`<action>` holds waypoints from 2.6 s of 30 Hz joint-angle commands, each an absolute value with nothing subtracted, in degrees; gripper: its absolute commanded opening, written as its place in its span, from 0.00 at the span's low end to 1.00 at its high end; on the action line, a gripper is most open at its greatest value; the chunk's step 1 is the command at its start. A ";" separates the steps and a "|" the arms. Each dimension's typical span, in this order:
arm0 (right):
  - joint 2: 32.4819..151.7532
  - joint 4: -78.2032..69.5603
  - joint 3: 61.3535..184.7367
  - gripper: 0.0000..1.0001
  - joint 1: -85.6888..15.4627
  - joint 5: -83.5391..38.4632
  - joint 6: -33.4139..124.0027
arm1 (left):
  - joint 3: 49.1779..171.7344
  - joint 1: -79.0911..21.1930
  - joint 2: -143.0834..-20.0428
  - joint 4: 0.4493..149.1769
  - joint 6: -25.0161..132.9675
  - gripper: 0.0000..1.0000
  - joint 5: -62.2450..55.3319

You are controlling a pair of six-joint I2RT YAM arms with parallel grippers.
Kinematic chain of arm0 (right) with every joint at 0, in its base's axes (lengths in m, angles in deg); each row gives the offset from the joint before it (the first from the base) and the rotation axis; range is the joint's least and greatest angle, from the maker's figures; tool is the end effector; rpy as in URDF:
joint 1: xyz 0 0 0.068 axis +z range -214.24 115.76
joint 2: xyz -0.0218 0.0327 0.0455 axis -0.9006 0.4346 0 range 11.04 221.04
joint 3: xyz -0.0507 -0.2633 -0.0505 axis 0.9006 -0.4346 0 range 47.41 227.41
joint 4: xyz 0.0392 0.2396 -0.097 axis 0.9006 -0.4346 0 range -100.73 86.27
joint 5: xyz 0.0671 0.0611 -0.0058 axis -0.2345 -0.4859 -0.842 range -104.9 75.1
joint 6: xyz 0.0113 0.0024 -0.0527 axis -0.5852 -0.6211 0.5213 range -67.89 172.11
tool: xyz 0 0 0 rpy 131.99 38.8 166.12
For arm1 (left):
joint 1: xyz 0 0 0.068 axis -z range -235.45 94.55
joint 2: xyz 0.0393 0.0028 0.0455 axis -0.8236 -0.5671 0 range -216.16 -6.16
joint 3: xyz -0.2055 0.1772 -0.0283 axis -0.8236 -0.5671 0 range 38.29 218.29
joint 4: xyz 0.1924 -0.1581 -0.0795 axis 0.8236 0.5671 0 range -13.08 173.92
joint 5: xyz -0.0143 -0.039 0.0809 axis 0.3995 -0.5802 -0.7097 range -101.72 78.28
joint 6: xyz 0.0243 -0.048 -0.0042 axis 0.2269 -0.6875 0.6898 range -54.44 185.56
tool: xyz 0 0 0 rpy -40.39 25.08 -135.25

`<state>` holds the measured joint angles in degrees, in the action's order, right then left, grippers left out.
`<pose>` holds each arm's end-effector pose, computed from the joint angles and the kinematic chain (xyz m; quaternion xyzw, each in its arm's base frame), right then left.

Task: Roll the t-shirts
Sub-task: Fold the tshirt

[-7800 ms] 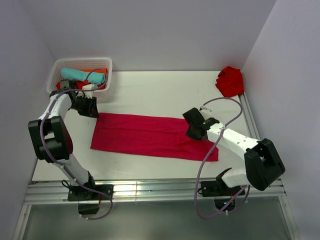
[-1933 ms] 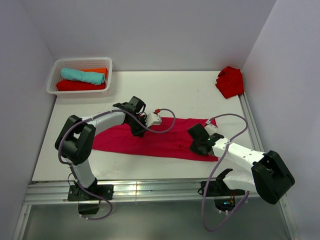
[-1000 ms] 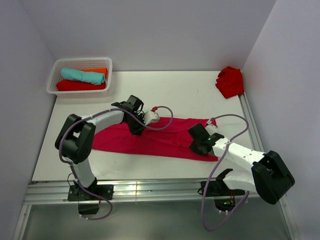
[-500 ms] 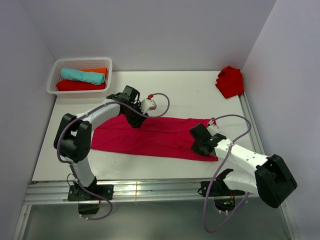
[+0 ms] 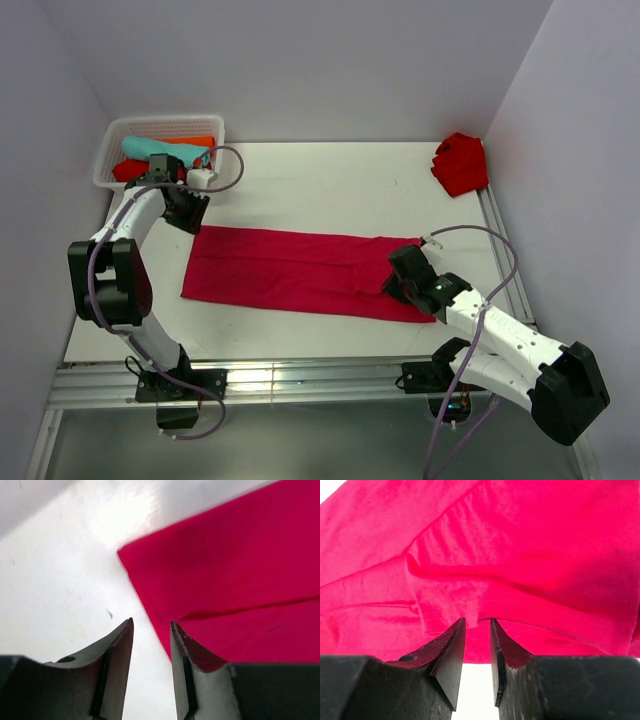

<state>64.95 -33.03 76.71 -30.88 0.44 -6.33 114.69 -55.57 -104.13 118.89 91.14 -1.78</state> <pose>0.1521 0.0889 0.1918 0.2450 0.9109 0.1321 0.3047 0.3551 -0.0053 0.2430 0.2331 0.9416 -0.0315 0.2410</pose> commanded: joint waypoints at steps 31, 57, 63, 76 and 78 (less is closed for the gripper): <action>65.88 -31.24 78.96 0.36 -31.72 2.24 -3.61 | 105.00 -59.84 -108.20 118.66 89.37 0.40 5.07; 66.85 -29.04 76.85 0.37 -32.69 1.27 -3.35 | 104.47 -59.84 -105.30 119.37 89.37 0.00 5.69; 67.11 -28.86 76.33 0.37 -33.04 1.36 -3.35 | 104.12 -59.84 -103.54 118.66 88.76 0.00 3.67; 67.99 -27.11 74.75 0.37 -34.36 0.40 -3.00 | 104.56 -61.25 -102.92 118.40 88.67 0.00 2.42; 68.08 -27.02 74.83 0.37 -34.45 0.31 -2.82 | 104.82 -61.25 -103.27 118.58 88.67 0.10 3.74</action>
<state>67.90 -29.07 75.01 -33.91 0.00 -3.68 104.15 -60.97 -104.87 119.18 88.78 1.95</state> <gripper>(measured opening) 0.372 0.031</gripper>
